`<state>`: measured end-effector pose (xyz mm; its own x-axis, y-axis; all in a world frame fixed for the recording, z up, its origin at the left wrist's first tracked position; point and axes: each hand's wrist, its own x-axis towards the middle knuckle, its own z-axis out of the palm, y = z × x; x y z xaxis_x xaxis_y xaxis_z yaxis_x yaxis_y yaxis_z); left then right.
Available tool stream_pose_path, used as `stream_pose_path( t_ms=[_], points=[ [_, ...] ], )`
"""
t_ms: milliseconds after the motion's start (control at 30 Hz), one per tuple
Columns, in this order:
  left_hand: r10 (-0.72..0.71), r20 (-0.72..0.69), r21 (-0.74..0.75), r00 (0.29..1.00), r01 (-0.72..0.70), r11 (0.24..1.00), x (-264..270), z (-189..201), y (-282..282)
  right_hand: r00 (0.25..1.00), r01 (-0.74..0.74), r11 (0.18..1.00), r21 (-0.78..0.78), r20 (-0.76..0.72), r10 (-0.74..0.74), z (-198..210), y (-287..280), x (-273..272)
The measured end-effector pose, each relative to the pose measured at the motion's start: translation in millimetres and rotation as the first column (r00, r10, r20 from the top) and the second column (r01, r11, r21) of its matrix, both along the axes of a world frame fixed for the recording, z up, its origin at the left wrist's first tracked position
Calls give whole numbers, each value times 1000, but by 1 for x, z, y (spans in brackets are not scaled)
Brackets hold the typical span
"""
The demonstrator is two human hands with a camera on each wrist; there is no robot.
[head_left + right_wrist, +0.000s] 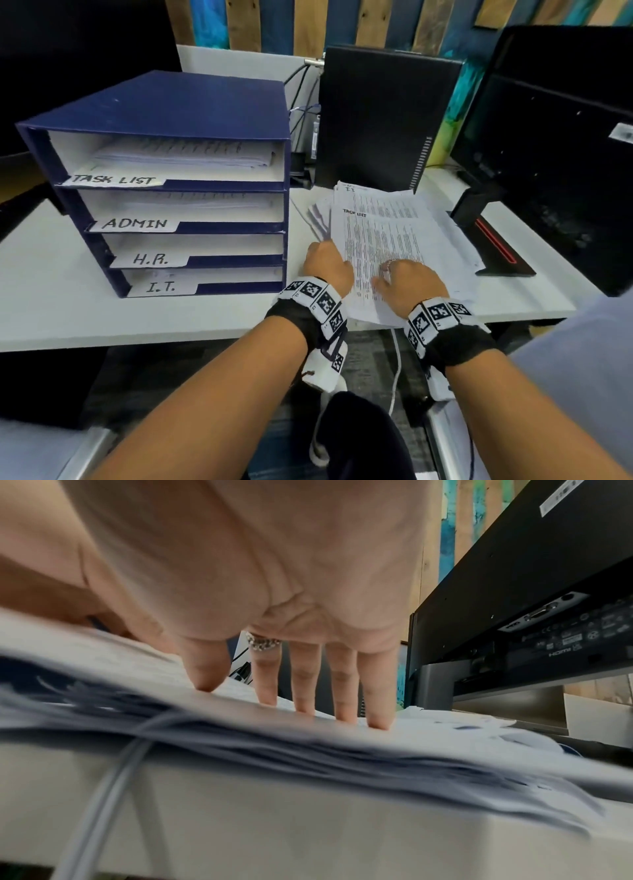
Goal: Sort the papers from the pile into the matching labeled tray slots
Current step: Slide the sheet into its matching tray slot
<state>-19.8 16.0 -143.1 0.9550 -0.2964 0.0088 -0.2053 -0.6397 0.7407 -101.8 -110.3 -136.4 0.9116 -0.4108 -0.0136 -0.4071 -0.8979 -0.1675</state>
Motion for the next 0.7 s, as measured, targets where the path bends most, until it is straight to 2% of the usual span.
stream_pose_path(
  t_ms=[67, 133, 233, 400, 467, 533, 633, 700],
  points=[
    [39, -1, -61, 999, -38, 997, 2, 5, -6, 1000, -6, 1000, -15, 4, 6, 0, -1, 1],
    [26, -40, -36, 999, -28, 999, 4, 12, -11, 1000, -11, 1000, -14, 12, 11, -1, -1, 1],
    [-3, -38, -29, 999, 2, 1000, 1, 18, -10, 997, -6, 995, 100, 83, -3, -1, -2, -4],
    [36, 29, -307, 999, -26, 951, -20, 17, 15, 942, 121, 975, 188, 288, -172, 3, -5, -21],
    [53, 61, -382, 997, -26, 924, -30, 18, 33, 873, 133, 940, 313, 411, -261, 11, -4, -27],
    [59, 48, -452, 997, -31, 891, -39, 20, 52, 783, 66, 884, 464, 525, -334, 21, -3, -33],
    [74, -34, -550, 997, -80, 831, -51, 19, 84, 702, -71, 740, 669, 561, -439, 37, 9, -41],
    [65, -85, -597, 994, -103, 796, -57, 20, 107, 662, -116, 676, 728, 564, -494, 44, 24, -47]
  ],
)
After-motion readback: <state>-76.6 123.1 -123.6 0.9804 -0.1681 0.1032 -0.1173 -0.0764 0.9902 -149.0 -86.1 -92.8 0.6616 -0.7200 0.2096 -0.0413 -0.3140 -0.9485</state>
